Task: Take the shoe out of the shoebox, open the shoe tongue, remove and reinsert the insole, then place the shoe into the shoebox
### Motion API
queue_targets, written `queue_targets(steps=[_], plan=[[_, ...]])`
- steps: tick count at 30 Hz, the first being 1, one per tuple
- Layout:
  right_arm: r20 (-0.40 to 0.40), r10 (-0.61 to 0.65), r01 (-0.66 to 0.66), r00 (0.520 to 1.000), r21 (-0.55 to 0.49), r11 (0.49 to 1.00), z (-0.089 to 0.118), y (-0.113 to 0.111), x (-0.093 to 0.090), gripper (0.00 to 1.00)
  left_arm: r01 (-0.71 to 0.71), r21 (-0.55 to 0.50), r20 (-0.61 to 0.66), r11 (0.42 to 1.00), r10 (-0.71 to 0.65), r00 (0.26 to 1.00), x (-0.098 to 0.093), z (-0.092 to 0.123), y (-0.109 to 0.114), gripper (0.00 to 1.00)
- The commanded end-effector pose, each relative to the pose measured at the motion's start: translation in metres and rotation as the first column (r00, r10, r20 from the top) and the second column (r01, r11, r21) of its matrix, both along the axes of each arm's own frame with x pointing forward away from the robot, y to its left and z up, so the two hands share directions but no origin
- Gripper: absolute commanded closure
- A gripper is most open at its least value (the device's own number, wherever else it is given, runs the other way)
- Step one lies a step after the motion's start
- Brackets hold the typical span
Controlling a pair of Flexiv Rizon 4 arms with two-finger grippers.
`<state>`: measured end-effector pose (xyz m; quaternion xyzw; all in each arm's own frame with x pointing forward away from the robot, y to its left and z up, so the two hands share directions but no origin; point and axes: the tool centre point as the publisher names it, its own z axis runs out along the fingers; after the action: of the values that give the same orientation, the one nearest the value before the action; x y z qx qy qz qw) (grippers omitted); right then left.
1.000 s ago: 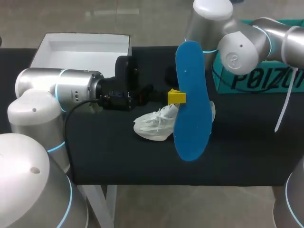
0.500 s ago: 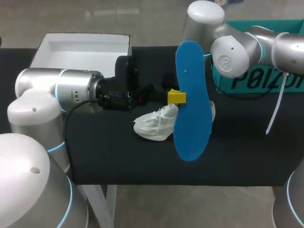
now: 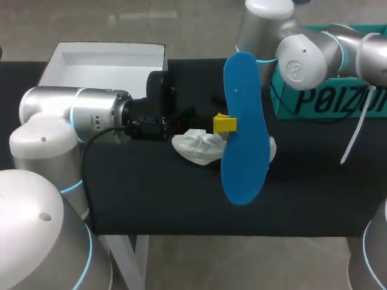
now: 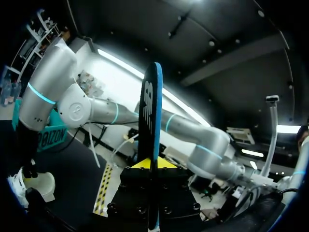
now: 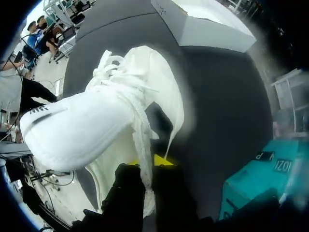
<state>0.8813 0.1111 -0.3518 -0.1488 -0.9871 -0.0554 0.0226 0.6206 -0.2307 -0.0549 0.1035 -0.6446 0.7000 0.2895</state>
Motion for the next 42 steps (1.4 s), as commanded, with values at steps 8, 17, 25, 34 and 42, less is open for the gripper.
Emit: queue_targets(steps=[8, 17, 25, 34, 42], plan=[[-0.144, -0.734, 0.712, 0.664, 0.423, 0.561, 0.023, -0.001, -0.016, 1.00, -0.002, -0.003, 0.000, 1.000, 0.002, 1.000, 0.000, -0.001, -0.002, 1.00], [-0.200, -0.902, 0.841, 0.383, 0.479, 0.251, 0.034, -0.008, -0.003, 1.00, -0.002, -0.003, 0.000, 1.000, 0.002, 1.000, 0.000, -0.001, -0.002, 1.00], [-0.180, -0.967, 0.871, 0.183, 0.486, 0.074, 0.033, -0.005, -0.008, 1.00, -0.002, -0.003, 0.000, 1.000, 0.002, 1.000, 0.000, -0.001, -0.002, 1.00], [-0.209, -0.973, 0.905, 0.096, 0.425, -0.001, 0.031, -0.005, -0.016, 1.00, -0.002, -0.003, 0.000, 1.000, 0.002, 1.000, 0.000, -0.001, -0.002, 1.00], [-0.200, -0.973, 0.932, 0.110, 0.361, 0.031, 0.008, -0.006, -0.016, 1.00, -0.002, -0.003, 0.000, 1.000, 0.002, 1.000, 0.000, -0.001, -0.002, 1.00]])
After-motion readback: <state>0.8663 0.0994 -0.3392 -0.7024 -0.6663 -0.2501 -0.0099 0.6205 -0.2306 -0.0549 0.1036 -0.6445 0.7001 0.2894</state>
